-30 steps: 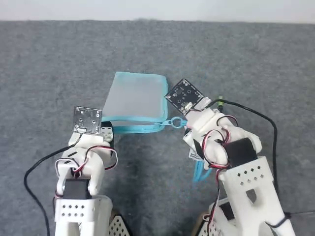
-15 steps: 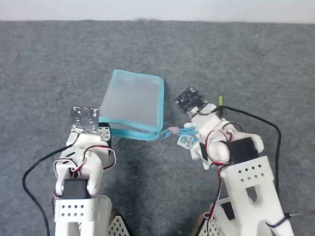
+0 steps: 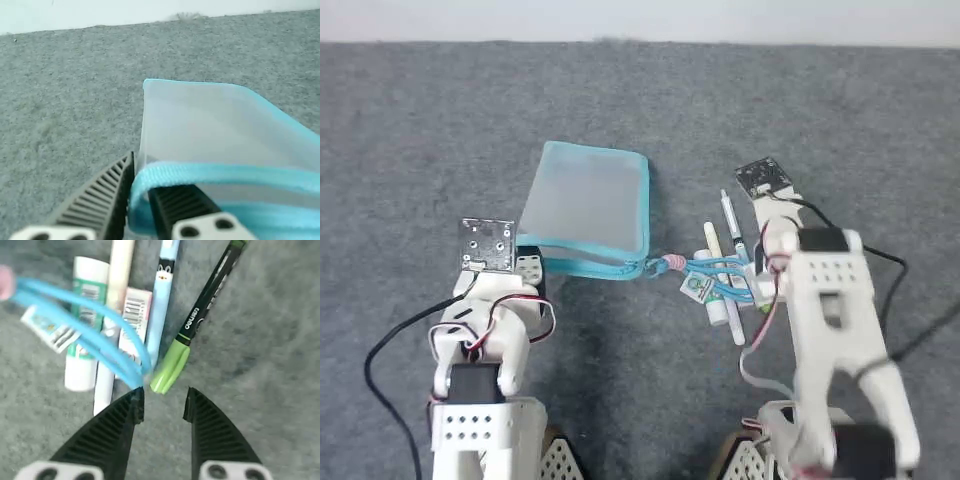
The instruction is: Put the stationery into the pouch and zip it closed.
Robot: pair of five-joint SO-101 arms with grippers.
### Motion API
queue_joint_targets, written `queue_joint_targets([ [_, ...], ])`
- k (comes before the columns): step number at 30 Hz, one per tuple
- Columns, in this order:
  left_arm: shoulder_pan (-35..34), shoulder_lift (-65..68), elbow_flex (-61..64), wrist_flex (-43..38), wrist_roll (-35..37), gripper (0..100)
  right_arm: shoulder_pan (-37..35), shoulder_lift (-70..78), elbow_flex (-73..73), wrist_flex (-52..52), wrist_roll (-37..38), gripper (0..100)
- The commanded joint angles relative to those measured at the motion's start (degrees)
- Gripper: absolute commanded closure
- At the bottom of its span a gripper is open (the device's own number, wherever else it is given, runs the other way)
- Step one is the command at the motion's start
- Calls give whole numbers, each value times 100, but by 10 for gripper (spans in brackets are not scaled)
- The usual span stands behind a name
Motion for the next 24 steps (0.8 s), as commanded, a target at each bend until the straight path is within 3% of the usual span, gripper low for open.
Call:
queue_joint_targets([
  [1,-44,-70,-75,-229,88,990,75,637,-457,-303,-404,876],
  [16,-26,-70,-66,-229,88,990,215,1754,-510,-875,-466,883],
  [21,-9,-70,-66,-229,88,990,664,1771,-492,-989,-466,990],
  [24,-9,-70,-66,-229,88,990,927,1719,-536,-954,-466,989],
])
